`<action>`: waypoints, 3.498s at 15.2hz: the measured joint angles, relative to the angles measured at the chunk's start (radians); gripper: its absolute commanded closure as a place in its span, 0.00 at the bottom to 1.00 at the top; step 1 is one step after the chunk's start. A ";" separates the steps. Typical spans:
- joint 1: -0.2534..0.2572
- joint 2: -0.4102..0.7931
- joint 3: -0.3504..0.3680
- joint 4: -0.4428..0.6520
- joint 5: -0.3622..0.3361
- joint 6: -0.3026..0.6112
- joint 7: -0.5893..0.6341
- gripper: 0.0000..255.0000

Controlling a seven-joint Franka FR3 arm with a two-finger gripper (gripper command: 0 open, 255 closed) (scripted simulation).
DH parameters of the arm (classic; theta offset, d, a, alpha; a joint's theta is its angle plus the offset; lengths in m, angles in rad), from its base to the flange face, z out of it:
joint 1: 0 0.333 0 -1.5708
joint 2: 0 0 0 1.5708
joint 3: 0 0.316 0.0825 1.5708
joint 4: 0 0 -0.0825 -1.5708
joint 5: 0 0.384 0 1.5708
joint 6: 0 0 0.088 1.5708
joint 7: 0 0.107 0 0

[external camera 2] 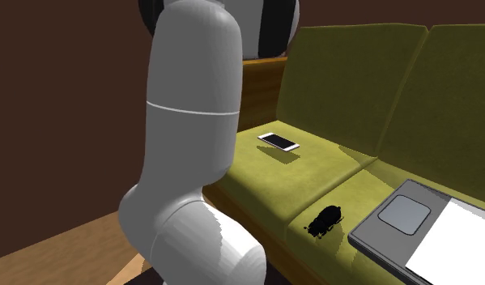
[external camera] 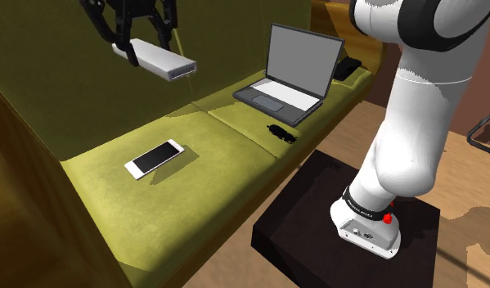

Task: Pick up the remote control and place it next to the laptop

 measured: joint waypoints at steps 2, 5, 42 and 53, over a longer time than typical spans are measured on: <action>-0.035 -0.010 -0.017 -0.010 0.007 0.002 -0.048 1.00; -0.092 -0.044 -0.045 -0.049 0.026 0.014 -0.124 1.00; -0.430 -0.014 -0.239 -0.210 0.036 0.223 -0.638 1.00; -0.444 -0.057 -0.244 -0.417 0.049 0.388 -0.643 1.00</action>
